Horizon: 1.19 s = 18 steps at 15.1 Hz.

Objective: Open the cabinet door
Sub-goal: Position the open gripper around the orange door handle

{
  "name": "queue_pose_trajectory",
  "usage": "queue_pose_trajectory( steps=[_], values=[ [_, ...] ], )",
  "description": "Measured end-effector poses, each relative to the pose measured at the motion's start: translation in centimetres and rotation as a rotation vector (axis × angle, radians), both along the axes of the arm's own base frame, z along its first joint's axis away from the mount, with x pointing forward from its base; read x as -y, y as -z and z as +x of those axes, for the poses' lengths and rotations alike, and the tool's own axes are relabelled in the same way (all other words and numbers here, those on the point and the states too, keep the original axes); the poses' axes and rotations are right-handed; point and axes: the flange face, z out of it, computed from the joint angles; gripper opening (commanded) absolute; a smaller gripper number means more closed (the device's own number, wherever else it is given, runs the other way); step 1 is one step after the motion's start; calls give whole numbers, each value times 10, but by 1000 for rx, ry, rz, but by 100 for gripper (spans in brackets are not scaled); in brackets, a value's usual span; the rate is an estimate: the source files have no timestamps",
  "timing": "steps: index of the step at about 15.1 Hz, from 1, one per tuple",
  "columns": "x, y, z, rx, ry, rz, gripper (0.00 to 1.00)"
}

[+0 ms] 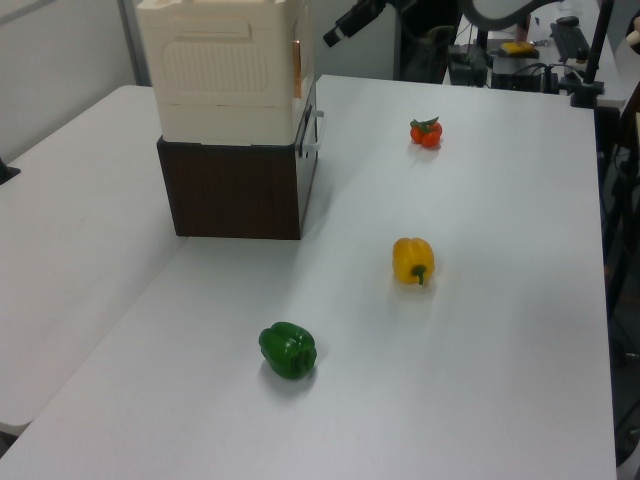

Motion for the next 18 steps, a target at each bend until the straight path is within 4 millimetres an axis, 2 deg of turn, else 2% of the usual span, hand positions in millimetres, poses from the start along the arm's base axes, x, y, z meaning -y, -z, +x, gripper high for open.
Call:
queue_pose_trajectory(
  steps=[2,3,12,18],
  values=[
    [-4,9,6,22,-3,1,55],
    [-7,14,8,23,-9,-3,53],
    [-19,30,25,62,-46,-71,52],
    [-30,48,36,66,-69,-93,52]
  ],
)
